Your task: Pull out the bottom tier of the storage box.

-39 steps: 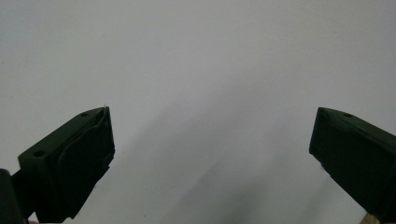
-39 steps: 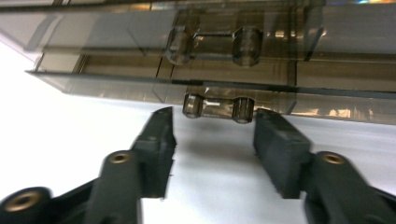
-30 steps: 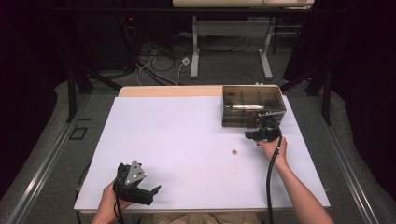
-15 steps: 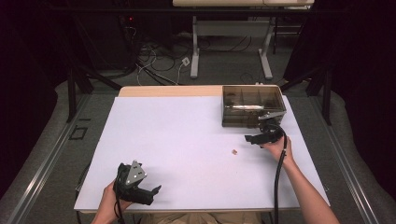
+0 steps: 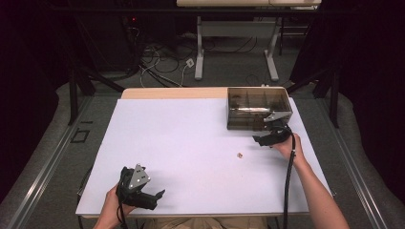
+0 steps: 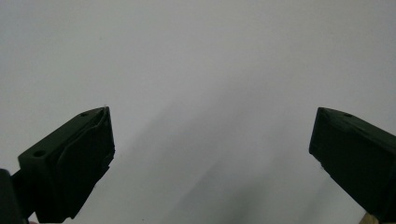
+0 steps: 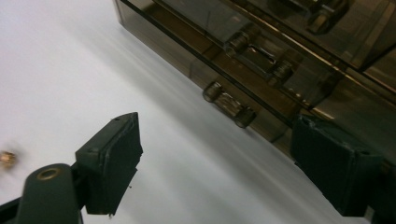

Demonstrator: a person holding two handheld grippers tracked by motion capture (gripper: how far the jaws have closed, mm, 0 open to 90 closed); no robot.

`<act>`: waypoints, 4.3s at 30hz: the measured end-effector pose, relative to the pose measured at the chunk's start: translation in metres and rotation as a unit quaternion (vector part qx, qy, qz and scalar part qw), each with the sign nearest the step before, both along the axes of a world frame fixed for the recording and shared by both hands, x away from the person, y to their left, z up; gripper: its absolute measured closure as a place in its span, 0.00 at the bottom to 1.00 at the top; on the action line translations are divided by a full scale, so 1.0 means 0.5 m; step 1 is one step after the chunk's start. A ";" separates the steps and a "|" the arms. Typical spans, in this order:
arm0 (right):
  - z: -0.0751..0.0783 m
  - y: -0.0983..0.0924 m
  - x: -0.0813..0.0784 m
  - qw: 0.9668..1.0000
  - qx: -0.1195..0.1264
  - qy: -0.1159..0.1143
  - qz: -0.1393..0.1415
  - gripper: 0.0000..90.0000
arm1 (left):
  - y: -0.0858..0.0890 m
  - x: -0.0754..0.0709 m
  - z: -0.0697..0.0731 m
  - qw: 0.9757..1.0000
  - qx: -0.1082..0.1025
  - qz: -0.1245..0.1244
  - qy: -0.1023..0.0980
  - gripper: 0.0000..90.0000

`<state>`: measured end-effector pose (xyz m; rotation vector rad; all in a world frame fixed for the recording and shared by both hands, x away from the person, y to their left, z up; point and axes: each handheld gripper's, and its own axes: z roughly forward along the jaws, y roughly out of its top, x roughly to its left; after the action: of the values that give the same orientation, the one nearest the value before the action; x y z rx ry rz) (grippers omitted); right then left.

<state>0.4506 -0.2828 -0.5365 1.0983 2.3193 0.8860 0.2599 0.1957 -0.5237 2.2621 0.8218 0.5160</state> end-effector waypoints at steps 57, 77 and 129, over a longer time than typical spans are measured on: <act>-0.011 -0.006 0.011 0.988 -0.108 -0.110 0.020 0.82 | -0.002 -0.001 0.000 1.000 0.003 -0.003 -0.002 0.00; -0.006 -0.007 0.005 0.989 -0.111 -0.096 0.029 0.83 | -0.002 -0.001 0.000 1.000 0.004 -0.004 -0.002 0.00; -0.005 -0.013 -0.043 0.991 -0.096 -0.073 0.058 0.84 | 0.001 0.001 0.000 1.000 0.010 -0.010 0.008 0.00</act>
<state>0.4290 -0.2893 -0.5389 0.8005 2.3082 0.7391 0.2603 0.1961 -0.5236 2.2937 0.8044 0.5007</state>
